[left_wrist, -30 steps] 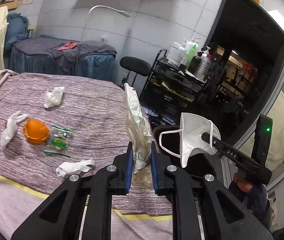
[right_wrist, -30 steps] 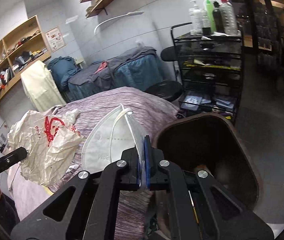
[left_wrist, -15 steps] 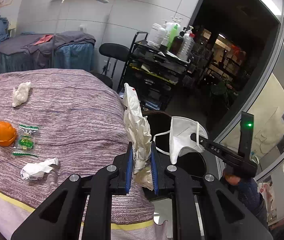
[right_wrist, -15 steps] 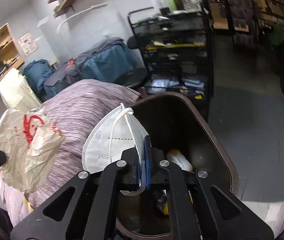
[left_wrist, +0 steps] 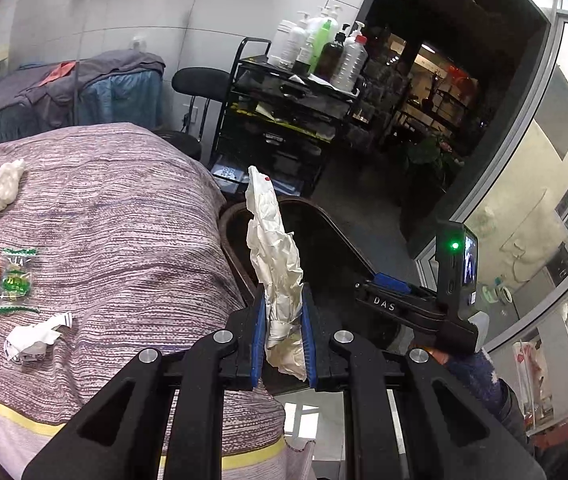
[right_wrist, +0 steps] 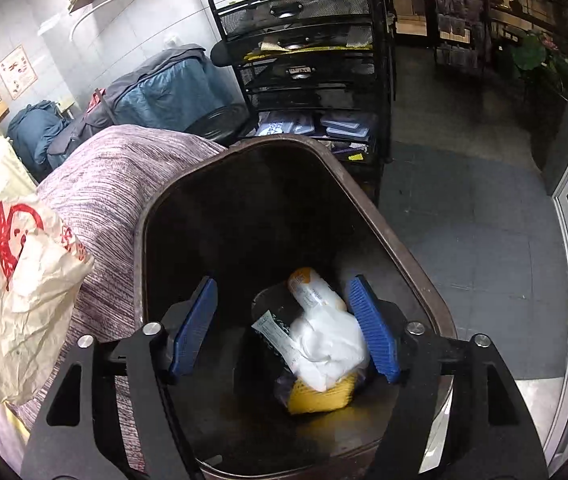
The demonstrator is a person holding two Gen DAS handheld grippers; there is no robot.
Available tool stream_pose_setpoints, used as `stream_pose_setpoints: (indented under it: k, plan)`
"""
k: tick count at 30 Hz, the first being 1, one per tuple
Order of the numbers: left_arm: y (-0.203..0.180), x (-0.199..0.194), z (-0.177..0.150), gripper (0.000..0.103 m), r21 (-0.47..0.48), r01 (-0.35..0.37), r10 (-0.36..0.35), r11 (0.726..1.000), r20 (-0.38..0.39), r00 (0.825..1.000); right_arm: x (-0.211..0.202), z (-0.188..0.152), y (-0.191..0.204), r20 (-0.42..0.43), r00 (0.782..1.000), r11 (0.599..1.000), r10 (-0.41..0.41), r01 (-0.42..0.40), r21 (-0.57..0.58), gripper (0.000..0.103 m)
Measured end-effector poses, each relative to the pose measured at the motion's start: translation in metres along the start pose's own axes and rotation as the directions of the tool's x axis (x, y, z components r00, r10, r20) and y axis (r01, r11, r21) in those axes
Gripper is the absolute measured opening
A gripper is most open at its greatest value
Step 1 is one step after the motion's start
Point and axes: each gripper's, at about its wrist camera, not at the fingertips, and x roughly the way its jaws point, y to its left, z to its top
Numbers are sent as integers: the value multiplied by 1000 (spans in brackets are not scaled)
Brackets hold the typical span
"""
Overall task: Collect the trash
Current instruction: 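Lower the white plastic bag into the bin and open the left tool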
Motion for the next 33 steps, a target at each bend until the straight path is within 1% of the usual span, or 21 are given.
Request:
stream_pose_setpoints:
  k: [5, 10, 13, 18, 27, 33]
  plan:
    - [-5, 7, 3, 16, 11, 9, -8, 1000, -13, 1000, -11, -5, -6, 18, 1000, 1000, -1, 1, 13, 71]
    - [-15, 13, 9, 16, 24, 30, -30, 999, -20, 999, -28, -5, -13, 56, 998, 999, -1, -1, 40, 72]
    - [-23, 21, 14, 16, 37, 42, -41, 998, -31, 999, -40, -3, -19, 89, 996, 998, -7, 2, 55, 80]
    - [-39, 39, 18, 16, 66, 57, -53, 996, -58, 997, -55, -1, -30, 125, 992, 996, -32, 21, 86, 81]
    - [-57, 71, 21, 16, 100, 68, -56, 993, -119, 991, -65, 1, -51, 144, 988, 989, -63, 43, 139, 82]
    - [-62, 90, 20, 16, 114, 58, -41, 992, -153, 987, -67, 0, -59, 140, 987, 986, -80, 58, 158, 82]
